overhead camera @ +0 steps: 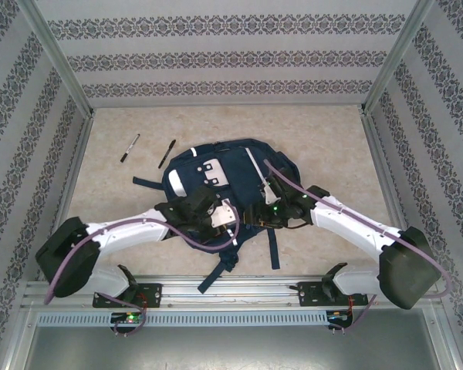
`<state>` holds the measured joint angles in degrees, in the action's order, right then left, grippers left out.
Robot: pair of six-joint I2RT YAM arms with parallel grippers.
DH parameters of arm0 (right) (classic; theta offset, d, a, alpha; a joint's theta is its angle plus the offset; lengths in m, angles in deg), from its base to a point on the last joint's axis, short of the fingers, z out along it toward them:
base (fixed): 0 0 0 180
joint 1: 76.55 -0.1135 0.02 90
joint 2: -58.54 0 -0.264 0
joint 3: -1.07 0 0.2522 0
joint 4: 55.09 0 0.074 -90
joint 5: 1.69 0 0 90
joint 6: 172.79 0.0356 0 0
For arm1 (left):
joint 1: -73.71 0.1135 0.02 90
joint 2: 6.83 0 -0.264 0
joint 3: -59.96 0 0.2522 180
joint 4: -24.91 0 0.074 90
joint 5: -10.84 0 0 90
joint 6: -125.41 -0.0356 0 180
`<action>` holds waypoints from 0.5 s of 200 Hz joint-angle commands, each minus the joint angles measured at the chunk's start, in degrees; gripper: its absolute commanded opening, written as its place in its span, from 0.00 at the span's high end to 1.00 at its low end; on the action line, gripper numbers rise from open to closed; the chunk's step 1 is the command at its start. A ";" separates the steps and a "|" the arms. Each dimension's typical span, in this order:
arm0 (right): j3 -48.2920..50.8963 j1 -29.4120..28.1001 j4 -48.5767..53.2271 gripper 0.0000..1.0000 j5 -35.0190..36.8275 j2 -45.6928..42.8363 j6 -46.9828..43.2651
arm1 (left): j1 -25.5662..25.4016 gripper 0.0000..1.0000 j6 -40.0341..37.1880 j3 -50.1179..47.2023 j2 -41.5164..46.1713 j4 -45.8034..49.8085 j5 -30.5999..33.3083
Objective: Pack the student bag
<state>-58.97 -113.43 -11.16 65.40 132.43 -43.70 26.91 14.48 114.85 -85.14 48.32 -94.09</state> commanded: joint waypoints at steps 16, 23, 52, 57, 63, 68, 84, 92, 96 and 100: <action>-2.43 -5.35 0.56 0.49 13.57 3.16 -1.46 | 0.04 1.00 2.63 -4.39 6.84 -12.26 -3.61; -2.81 -6.29 0.85 0.50 16.32 3.89 -1.31 | 0.13 1.00 2.79 -5.06 7.33 -12.84 -3.57; -4.35 -9.46 -1.78 0.60 22.17 7.08 -0.86 | 0.31 1.00 3.59 -6.10 8.04 -13.65 -5.35; -4.65 -10.12 -2.22 0.62 23.65 7.63 -1.01 | 0.31 1.00 3.82 -6.28 8.12 -14.01 -5.60; -5.05 -10.94 -2.47 0.64 25.77 8.42 -1.19 | 0.39 1.00 3.88 -6.48 8.24 -14.34 -5.83; -5.28 -11.54 -2.57 0.67 27.70 8.93 -1.28 | 0.40 1.00 3.73 -6.63 8.32 -14.55 -6.23; -6.12 -12.46 -2.30 0.80 31.39 10.76 -1.48 | 0.40 1.00 3.32 -7.02 8.74 -15.32 -5.98; -6.43 -12.75 -1.40 0.85 32.67 11.09 -1.32 | 0.40 1.00 2.80 -7.11 9.10 -15.02 -5.68; -6.57 -12.89 -0.98 0.87 33.38 11.15 -1.26 | 0.36 1.00 2.67 -7.12 9.41 -14.81 -5.30; -6.72 -13.01 -0.21 0.88 33.88 11.01 -1.21 | 0.35 1.00 2.58 -7.08 9.64 -14.55 -4.78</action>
<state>-63.63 -125.78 -12.23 89.66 142.31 -44.71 27.21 17.12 107.74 -78.34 38.59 -95.56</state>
